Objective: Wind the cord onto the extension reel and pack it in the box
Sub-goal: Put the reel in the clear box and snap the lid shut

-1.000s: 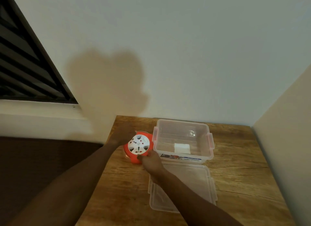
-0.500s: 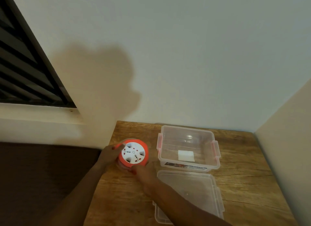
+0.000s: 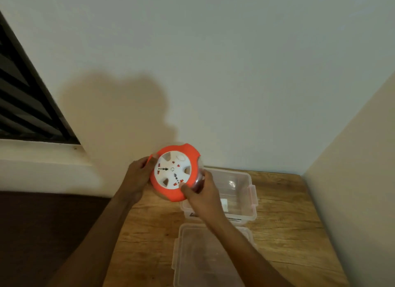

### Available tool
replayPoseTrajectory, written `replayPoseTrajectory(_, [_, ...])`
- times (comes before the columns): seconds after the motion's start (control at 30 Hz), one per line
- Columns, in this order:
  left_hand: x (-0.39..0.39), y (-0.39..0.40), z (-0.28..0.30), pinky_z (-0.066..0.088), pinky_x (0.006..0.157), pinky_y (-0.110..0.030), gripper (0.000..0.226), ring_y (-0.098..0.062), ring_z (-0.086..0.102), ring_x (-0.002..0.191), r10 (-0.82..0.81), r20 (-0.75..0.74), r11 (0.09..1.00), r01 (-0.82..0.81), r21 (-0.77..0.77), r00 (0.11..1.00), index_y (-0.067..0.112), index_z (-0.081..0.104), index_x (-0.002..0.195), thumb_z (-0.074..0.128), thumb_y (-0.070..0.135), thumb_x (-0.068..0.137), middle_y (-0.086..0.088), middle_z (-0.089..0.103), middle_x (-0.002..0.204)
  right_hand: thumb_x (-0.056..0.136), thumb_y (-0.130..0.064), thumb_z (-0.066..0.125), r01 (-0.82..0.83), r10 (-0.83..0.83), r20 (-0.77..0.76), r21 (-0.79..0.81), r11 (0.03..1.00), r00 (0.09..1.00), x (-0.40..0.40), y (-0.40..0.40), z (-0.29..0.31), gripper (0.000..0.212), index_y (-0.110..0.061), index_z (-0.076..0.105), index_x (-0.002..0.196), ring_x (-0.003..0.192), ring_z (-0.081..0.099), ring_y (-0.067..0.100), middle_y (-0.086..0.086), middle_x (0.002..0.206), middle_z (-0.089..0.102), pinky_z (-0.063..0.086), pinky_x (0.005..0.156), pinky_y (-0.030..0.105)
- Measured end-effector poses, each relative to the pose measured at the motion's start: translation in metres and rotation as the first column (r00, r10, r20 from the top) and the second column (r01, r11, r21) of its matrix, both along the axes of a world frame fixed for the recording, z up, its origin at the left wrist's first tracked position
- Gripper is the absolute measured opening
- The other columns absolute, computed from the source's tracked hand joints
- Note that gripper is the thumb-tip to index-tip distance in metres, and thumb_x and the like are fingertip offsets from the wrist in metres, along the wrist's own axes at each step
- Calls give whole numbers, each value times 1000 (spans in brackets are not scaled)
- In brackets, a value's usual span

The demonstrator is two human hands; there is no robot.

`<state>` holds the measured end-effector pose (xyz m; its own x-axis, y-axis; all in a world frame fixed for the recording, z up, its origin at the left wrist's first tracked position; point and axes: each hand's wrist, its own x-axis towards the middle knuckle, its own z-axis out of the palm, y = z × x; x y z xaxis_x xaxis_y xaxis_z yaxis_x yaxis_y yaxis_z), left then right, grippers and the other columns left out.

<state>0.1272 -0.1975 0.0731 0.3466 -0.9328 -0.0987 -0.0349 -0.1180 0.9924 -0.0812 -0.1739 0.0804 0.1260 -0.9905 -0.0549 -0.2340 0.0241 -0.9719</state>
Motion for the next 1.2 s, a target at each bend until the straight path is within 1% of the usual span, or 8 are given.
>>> replayPoseTrajectory(0.1, [-50, -21, 2, 56, 55, -18, 26, -4, 76, 71, -90, -9, 996, 90, -7, 996, 26, 83, 94, 63, 43, 101, 3, 83, 86, 75, -34, 80, 84, -85, -129, -18, 996, 988, -52, -23, 4, 49, -33, 49, 114, 87, 63, 3, -17, 101, 62, 55, 63, 16])
replayPoseTrajectory(0.2, [-101, -35, -5, 59, 56, -22, 26, -12, 79, 73, -189, -15, 979, 190, 67, 982, 27, 80, 93, 61, 40, 103, 4, 83, 86, 71, -21, 82, 172, -161, -218, 31, 985, 962, -100, -40, 1, 47, -30, 52, 106, 81, 62, 2, -11, 99, 65, 53, 61, 18])
replayPoseTrajectory(0.37, [-156, -47, -23, 59, 60, -22, 29, -19, 77, 87, -211, -54, 959, 217, 184, 976, 17, 72, 112, 55, 40, 106, -2, 81, 99, 66, -19, 86, 169, -132, -397, 61, 984, 908, -145, -49, -12, 70, -18, 49, 126, 94, 65, 16, -2, 110, 64, 59, 66, 26])
replayPoseTrajectory(0.5, [-170, -47, -30, 62, 71, -30, 30, -25, 77, 93, -206, -98, 945, 224, 240, 974, 14, 68, 121, 49, 34, 109, -7, 80, 106, 71, -26, 83, 127, -82, -497, 56, 990, 864, -152, -54, -21, 67, -13, 50, 128, 98, 67, 21, 4, 117, 66, 59, 72, 30])
replayPoseTrajectory(0.63, [-165, -41, -36, 64, 66, -28, 34, -25, 79, 85, -199, -91, 956, 214, 203, 976, 6, 72, 116, 49, 29, 109, -1, 83, 88, 77, -42, 77, 27, -18, -679, 3, 1000, 734, -151, -65, -24, 50, -15, 65, 118, 101, 66, 18, 3, 113, 71, 55, 84, 30])
replayPoseTrajectory(0.8, [-159, -28, -44, 63, 66, -27, 33, -19, 81, 88, -257, -252, 910, 321, 262, 933, 19, 70, 123, 46, 38, 109, -3, 83, 101, 77, -62, 66, -37, 105, -867, 99, 994, 488, -147, -77, -37, 58, -22, 64, 119, 135, 35, 31, 10, 138, 51, 32, 110, 49])
replayPoseTrajectory(1.0, [-155, -28, -50, 64, 62, -33, 30, -24, 82, 82, -189, -376, 840, 348, 416, 907, 18, 71, 117, 48, 36, 107, -9, 84, 98, 79, -63, 63, -37, 152, -866, 153, 988, 477, -142, -81, -64, 66, -28, 54, 134, 147, -8, 42, 12, 163, 7, 3, 114, 65])
replayPoseTrajectory(1.2, [-159, -32, -61, 67, 74, -40, 33, -31, 80, 95, -211, -336, 784, 364, 503, 918, 20, 72, 118, 53, 43, 104, -10, 83, 100, 81, -66, 59, -39, 169, -880, 169, 985, 444, -145, -88, -80, 63, -29, 56, 132, 147, -9, 42, 13, 164, 3, 3, 113, 65])
